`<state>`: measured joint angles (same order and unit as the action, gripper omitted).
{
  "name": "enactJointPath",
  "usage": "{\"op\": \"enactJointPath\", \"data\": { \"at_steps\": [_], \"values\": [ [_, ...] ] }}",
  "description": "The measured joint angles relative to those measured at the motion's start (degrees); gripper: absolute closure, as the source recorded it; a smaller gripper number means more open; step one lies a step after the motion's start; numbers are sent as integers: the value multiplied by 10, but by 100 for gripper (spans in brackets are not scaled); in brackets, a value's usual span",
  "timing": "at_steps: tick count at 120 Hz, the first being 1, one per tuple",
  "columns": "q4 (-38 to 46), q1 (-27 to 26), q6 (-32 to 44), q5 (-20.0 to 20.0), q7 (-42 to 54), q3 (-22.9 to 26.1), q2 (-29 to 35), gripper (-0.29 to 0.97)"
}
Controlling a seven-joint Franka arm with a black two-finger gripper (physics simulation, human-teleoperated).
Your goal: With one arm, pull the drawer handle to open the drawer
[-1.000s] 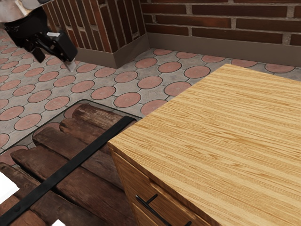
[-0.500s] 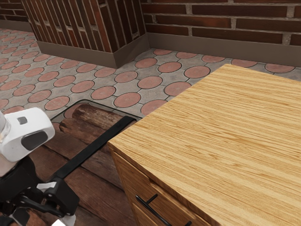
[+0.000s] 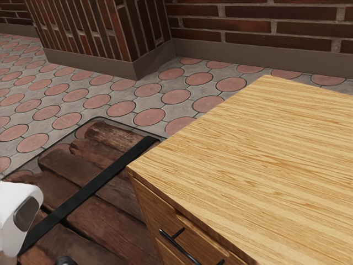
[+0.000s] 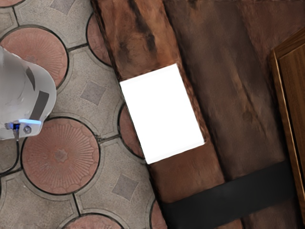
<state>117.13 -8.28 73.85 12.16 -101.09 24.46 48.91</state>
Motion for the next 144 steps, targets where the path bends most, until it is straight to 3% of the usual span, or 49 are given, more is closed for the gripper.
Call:
{"op": "enactJointPath", "data": {
  "at_steps": [18,34,51,75,104,144],
  "values": [
    [-7,-31,13,1,-117,-14,-7,0],
    [-33,-50,59,-40,-182,-18,-43,0],
    [-31,-80,108,-59,-225,-17,-49,0],
    [-29,-100,161,-86,-251,-7,-51,0],
    [-17,-110,220,-111,-262,-24,-103,0],
    [9,-129,263,-117,-269,-46,-115,0]
  ]
}}
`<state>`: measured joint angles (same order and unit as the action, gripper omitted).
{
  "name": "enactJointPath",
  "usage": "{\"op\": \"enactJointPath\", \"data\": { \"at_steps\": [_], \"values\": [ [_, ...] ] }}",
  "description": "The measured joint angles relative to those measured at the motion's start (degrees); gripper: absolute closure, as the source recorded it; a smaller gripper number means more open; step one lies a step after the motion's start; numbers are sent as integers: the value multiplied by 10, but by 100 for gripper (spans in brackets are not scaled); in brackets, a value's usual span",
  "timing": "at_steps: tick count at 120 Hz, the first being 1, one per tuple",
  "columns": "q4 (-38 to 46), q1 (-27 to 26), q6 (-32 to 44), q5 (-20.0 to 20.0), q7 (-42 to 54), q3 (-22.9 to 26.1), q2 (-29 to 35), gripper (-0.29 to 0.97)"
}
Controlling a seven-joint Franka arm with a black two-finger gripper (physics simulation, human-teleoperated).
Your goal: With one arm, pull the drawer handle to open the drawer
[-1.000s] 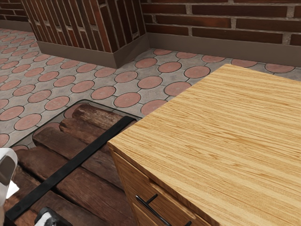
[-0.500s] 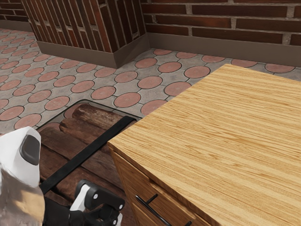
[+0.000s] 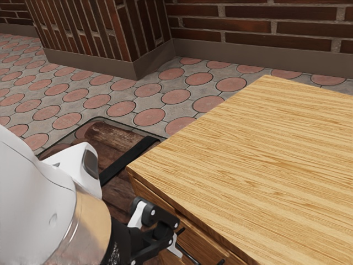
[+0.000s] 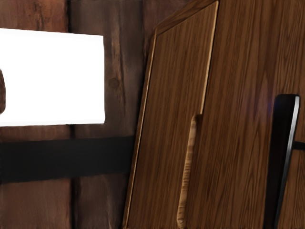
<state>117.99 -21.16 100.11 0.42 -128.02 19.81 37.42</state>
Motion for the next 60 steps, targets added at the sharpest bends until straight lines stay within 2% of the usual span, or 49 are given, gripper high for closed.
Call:
{"op": "enactJointPath", "data": {
  "at_steps": [60],
  "values": [
    [28,-2,42,6,-4,-1,-15,0]
  ]
}}
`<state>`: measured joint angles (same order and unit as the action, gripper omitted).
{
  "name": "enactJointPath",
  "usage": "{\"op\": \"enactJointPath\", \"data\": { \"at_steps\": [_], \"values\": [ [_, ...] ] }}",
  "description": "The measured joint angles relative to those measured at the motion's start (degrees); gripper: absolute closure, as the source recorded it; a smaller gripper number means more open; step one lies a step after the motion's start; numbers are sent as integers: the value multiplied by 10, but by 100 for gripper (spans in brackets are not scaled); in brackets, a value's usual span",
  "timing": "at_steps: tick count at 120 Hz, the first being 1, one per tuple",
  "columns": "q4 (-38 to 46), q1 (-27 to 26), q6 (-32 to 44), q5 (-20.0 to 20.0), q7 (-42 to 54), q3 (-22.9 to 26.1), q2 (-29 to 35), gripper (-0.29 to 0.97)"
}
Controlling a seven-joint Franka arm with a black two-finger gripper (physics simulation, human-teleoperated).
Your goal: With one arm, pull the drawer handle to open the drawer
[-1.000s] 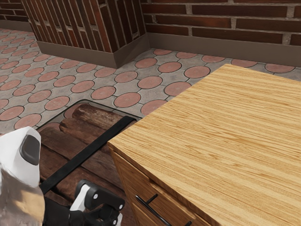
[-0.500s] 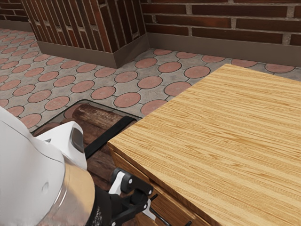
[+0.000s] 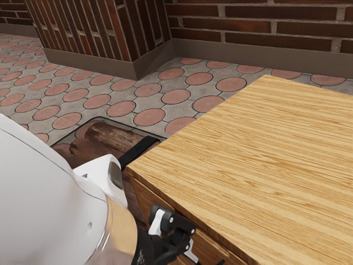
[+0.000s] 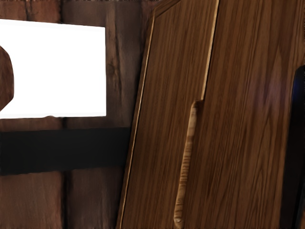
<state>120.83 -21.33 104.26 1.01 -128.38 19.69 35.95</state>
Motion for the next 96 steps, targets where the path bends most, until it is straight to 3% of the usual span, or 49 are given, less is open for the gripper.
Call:
{"op": "enactJointPath", "data": {
  "at_steps": [41,96],
  "values": [
    [9,4,30,-8,13,-12,-11,0],
    [47,2,32,15,47,-15,-9,0]
  ]
}}
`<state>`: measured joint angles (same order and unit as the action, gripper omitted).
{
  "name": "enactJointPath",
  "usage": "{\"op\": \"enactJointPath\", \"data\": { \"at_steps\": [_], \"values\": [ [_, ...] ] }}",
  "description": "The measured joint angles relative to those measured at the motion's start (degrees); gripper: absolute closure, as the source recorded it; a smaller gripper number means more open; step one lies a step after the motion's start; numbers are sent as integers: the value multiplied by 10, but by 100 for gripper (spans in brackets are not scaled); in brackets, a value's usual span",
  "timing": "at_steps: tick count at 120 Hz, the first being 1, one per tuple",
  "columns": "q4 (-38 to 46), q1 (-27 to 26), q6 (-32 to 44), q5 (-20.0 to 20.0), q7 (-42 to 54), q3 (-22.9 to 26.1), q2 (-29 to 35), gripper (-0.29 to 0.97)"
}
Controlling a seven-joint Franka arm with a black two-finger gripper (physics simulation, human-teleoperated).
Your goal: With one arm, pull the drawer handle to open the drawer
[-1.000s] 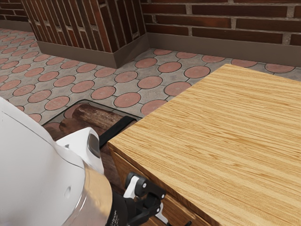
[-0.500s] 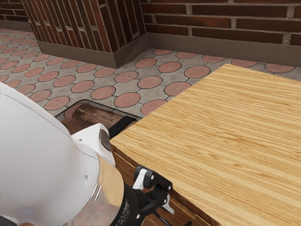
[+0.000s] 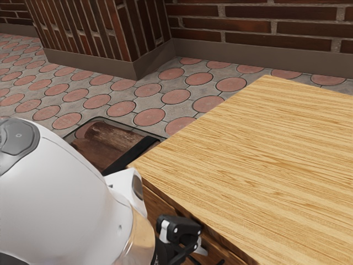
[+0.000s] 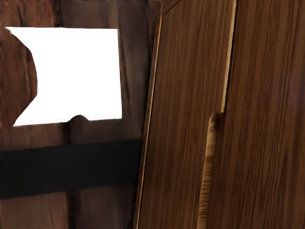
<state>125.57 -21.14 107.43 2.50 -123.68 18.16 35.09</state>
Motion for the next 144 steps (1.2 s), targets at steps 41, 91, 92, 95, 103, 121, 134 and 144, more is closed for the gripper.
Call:
{"op": "enactJointPath", "data": {
  "at_steps": [41,91,92,95,103,121,134,144],
  "values": [
    [0,-4,-14,11,2,-12,11,1],
    [20,2,-53,39,-7,11,61,0],
    [20,4,-54,40,-7,13,63,0],
    [21,8,-57,43,-7,20,67,0],
    [23,16,-64,51,-8,36,75,0],
    [25,22,-79,62,-11,50,86,0],
    [26,22,-92,65,-12,54,98,0],
    [28,21,-107,66,-13,61,114,0]
  ]
}}
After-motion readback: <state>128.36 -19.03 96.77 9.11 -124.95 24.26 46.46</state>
